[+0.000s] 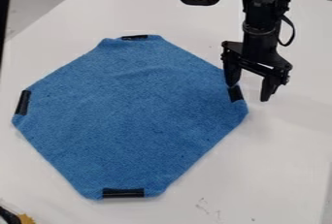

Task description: Fold the cloth from left to right

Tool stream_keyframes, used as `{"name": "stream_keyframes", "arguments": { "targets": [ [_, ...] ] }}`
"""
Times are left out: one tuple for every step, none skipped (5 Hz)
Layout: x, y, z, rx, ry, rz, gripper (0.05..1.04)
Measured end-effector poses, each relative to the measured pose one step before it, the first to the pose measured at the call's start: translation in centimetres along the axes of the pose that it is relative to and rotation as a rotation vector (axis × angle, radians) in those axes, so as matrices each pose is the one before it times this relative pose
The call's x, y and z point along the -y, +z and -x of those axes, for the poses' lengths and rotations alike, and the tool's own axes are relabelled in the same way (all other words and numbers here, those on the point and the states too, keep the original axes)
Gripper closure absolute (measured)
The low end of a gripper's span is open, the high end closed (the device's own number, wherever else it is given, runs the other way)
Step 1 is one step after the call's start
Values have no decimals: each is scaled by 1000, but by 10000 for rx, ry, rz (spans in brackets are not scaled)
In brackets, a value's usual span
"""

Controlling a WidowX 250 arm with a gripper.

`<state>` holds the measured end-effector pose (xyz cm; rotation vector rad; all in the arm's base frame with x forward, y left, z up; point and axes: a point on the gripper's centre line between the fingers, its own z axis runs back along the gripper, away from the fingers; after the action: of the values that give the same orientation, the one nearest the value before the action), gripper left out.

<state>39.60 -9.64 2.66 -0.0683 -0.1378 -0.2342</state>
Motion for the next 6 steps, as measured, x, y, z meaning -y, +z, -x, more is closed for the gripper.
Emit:
{"name": "stream_keyframes", "arguments": {
  "targets": [
    [-123,-1456,750,-418,73,-67,84],
    [-543,-25,284,-72,-73,-342,84],
    [-470,1032,34,197,-180,-89,84],
    [-1961,3232,-493,685,462,302,84],
    [-2672,954,915,-173,909,247,84],
    [-4448,253,2250,290,1114,-312,84]
  ]
}}
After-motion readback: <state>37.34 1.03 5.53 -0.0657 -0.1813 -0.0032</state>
